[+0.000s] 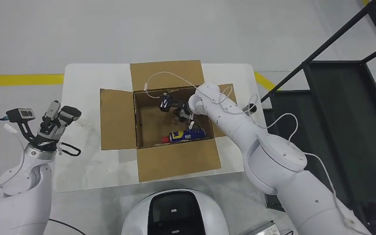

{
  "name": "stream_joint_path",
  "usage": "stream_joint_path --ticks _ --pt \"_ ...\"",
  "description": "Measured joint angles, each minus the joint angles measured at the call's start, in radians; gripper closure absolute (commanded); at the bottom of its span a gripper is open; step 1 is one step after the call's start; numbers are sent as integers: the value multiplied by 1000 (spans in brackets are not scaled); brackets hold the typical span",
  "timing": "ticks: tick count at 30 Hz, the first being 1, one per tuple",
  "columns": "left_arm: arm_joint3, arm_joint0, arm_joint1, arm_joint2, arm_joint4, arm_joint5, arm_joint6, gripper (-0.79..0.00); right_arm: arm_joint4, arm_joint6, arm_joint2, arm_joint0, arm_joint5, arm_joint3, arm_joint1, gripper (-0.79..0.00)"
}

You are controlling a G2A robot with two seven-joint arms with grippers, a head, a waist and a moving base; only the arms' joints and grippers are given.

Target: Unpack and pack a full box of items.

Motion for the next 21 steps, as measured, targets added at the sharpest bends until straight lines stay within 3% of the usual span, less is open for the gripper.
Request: stream_joint_path --ticks 14,21 --pt "0 0 0 0 0 0 0 -785 -41 -4 26 -28 -94 -118 42 0" --pt "0 0 0 0 0 0 0 -785 -60 70 43 -57 -56 -165 66 0"
